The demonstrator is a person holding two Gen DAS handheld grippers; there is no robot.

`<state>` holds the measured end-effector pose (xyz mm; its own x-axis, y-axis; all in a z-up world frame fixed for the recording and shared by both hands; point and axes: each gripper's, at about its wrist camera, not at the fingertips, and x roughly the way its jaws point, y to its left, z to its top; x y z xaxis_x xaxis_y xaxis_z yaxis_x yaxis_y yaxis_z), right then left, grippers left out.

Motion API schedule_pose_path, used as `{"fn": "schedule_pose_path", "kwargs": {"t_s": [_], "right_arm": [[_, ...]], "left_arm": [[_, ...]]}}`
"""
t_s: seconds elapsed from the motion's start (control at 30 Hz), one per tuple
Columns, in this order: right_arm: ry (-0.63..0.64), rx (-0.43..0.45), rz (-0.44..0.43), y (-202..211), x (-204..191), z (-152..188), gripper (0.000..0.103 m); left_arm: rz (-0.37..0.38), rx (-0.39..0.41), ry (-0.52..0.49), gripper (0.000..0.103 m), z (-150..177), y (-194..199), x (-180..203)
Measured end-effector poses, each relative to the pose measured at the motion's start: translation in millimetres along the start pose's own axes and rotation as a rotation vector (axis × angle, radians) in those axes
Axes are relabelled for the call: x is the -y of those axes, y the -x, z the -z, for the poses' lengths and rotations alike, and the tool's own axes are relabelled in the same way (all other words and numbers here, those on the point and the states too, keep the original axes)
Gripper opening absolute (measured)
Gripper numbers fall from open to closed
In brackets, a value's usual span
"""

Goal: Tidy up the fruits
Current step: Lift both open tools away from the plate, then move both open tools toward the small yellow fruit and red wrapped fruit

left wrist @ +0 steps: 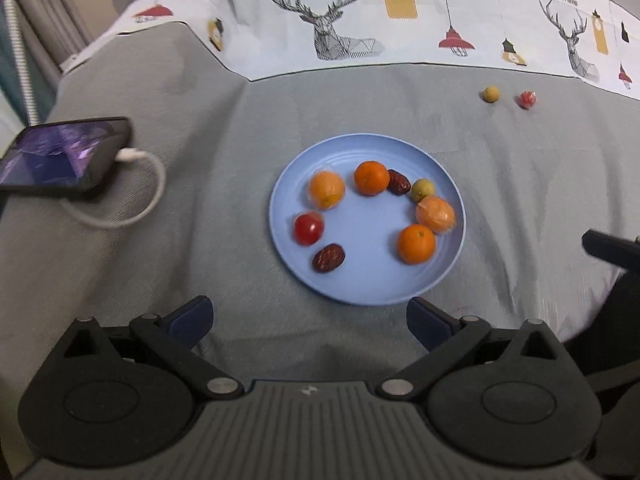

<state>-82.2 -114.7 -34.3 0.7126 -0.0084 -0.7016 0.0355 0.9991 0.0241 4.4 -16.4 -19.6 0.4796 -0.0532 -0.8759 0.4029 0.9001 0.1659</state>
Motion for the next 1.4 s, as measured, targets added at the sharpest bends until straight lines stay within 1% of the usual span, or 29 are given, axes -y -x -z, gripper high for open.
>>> {"fn": "schedule_pose_path", "kwargs": {"t_s": [0.2, 0.53, 0.93, 1.4], "right_arm": [[0.003, 0.063, 0.014, 26.3, -4.5, 7.1, 0.102], [0.006, 0.103, 0.024, 47.6, -7.4, 13.2, 0.102], [0.016, 0.113, 0.024, 51.9, -10.3, 14.3, 0.102], [-0.005, 0.084, 0.01, 45.3, -7.3, 15.0, 0.102]], "left_arm": [[-0.013, 0.028, 0.05, 0.103, 19.2, 20.5, -5.1], [-0.033, 0.078, 0.044, 0.103, 29.2, 41.1, 1.3], [-0.036, 0.087, 0.038, 0.103, 31.5, 45.7, 0.1], [-0.053, 0.074, 0.021, 0.103, 32.0, 41.1, 2.3]]}}
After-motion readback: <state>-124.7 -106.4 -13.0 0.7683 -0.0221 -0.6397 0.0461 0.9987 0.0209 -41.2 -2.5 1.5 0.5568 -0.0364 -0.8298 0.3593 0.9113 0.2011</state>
